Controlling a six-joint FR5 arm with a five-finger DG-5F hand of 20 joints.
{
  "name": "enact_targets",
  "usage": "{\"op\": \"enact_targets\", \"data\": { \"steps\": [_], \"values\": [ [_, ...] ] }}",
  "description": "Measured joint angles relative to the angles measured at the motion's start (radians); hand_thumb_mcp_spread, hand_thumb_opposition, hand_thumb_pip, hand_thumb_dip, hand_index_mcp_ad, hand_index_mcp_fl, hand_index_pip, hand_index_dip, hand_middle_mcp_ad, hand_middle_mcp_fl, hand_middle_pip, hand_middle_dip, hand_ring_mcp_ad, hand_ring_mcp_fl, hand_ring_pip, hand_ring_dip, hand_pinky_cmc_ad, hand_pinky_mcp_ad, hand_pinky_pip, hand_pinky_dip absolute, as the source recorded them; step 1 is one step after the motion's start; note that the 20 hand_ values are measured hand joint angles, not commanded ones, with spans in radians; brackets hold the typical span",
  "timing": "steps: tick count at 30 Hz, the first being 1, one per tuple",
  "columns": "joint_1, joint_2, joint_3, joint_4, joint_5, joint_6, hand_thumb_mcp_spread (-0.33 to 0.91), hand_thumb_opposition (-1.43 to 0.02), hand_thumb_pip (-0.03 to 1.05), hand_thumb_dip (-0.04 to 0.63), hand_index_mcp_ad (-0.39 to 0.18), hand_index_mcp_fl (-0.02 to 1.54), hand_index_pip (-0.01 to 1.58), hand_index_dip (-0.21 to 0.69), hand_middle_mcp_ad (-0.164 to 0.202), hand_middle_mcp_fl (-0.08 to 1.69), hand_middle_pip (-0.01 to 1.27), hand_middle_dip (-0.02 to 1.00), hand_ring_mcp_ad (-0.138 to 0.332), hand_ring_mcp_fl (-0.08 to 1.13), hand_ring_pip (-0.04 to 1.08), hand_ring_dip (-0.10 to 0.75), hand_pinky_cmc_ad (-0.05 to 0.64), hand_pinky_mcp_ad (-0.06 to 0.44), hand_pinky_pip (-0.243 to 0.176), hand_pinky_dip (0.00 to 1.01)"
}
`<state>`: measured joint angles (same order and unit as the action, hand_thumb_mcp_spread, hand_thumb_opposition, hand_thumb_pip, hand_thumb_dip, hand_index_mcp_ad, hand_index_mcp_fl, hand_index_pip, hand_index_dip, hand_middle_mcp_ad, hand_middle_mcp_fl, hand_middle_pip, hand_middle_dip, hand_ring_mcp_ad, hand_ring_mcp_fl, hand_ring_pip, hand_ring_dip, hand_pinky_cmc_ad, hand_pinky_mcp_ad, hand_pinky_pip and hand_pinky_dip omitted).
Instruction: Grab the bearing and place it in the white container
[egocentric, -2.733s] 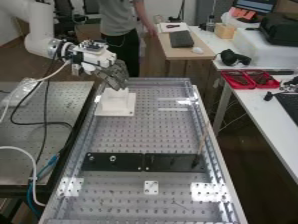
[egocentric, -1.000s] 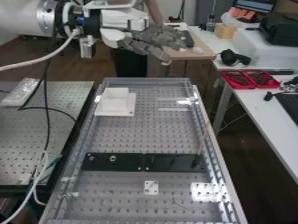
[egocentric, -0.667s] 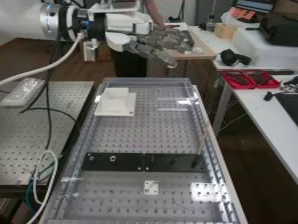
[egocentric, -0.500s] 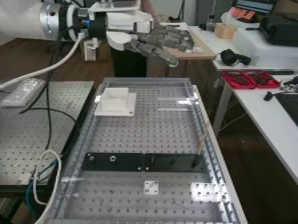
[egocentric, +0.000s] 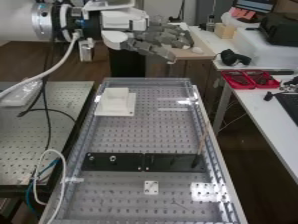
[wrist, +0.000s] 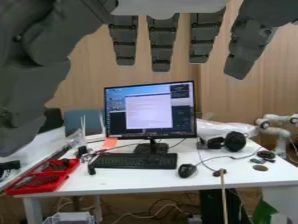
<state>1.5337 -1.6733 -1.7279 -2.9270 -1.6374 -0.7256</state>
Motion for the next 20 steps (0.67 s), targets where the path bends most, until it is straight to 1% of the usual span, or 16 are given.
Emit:
{"op": "enact_targets", "data": {
  "steps": [6,19,20],
  "values": [
    [-0.014,0.003,0.001,-0.007,-0.020,-0.004,0.10,-0.71,0.52,0.049,-0.103,0.07,0.12,0.138,0.072,0.03,0.14,0.33,0.188,-0.01,0.10,0.113,0.461,0.344,-0.140,0.27],
    [-0.022,0.005,-0.002,-0.021,-0.023,-0.009,0.10,-0.71,0.50,0.049,-0.103,0.07,0.12,0.138,0.072,0.03,0.14,0.33,0.188,-0.01,0.10,0.113,0.468,0.344,-0.140,0.27],
    [-0.023,0.006,-0.003,-0.022,-0.023,-0.009,0.10,-0.71,0.50,0.049,-0.103,0.07,0.12,0.138,0.072,0.03,0.14,0.33,0.188,-0.01,0.10,0.113,0.461,0.344,-0.140,0.27]
  ]
}}
